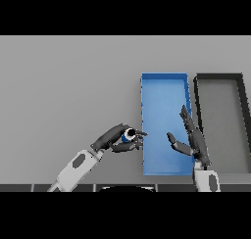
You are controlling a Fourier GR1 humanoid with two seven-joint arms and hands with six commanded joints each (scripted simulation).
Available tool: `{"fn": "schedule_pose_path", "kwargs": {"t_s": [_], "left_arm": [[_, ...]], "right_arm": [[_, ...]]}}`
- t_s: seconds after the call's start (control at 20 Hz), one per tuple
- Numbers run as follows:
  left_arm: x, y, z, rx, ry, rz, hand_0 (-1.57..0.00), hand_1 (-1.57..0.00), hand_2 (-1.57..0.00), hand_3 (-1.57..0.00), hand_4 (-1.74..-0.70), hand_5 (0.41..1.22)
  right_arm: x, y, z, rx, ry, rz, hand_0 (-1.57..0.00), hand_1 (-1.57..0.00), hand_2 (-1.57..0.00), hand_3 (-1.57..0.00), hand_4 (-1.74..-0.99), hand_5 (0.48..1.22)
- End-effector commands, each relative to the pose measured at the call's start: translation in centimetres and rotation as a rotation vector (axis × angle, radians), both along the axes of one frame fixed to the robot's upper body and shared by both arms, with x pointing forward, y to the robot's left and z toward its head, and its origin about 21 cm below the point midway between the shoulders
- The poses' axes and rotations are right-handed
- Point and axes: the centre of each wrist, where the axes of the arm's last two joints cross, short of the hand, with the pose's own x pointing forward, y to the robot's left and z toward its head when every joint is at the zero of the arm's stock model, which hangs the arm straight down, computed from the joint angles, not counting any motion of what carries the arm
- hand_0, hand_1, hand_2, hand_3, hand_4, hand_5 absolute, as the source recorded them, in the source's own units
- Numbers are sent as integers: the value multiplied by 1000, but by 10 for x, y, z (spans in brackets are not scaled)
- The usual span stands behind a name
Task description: Pick up the blue pipe and place it into the blue bin.
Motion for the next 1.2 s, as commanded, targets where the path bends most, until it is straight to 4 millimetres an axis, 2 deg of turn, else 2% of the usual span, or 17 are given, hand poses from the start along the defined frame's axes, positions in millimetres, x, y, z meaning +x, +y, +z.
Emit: {"fn": "schedule_pose_path", "kwargs": {"t_s": [0.0,0.15,0.25,0.35,0.55,0.7,0.85,1.0,1.15], "left_arm": [[-1,-4,1,-7,3,-1,-1570,-1570,-1570,-1497,-1741,1220],[-1,1,-1,-11,-8,-5,-1571,-1571,-1571,-1494,-1741,1221],[-2,-1,-2,-9,-11,-9,-1571,-1571,-1571,-1491,-1741,1221],[1,2,2,-5,-27,-3,-1571,-1571,-1571,-1488,-1741,1221],[3,1,5,10,-20,-3,-1571,-1571,-1571,-1484,-1741,1221],[0,1,5,-3,-17,-19,-1571,-1571,-1571,-1486,-1741,1221],[2,4,4,-18,-22,-41,-1571,-1571,-1571,-1516,-1741,1221],[4,3,6,-14,-10,-47,-1571,-1571,-1571,-1536,-1741,1221],[-3,0,1,16,-30,-53,-1571,-1571,-1571,-1540,-1740,1221]], "right_arm": [[2,-3,11,31,-11,68,1,1,1,1,-1212,589],[3,-8,45,41,-26,270,1,1,1,1,-1282,537],[5,-1,71,-2,-25,393,1,1,1,1,-1314,500],[12,11,93,-48,-25,485,1,1,1,1,-1314,500],[23,41,108,-139,-35,636,1,1,1,1,-1311,517],[31,61,115,-186,-44,713,1,1,1,1,-1276,527],[38,83,120,-211,-35,775,1,1,1,1,-1232,531],[48,99,125,-243,-36,817,1,1,1,1,-1225,529],[56,117,128,-239,-34,862,1,1,1,1,-1218,508]]}}
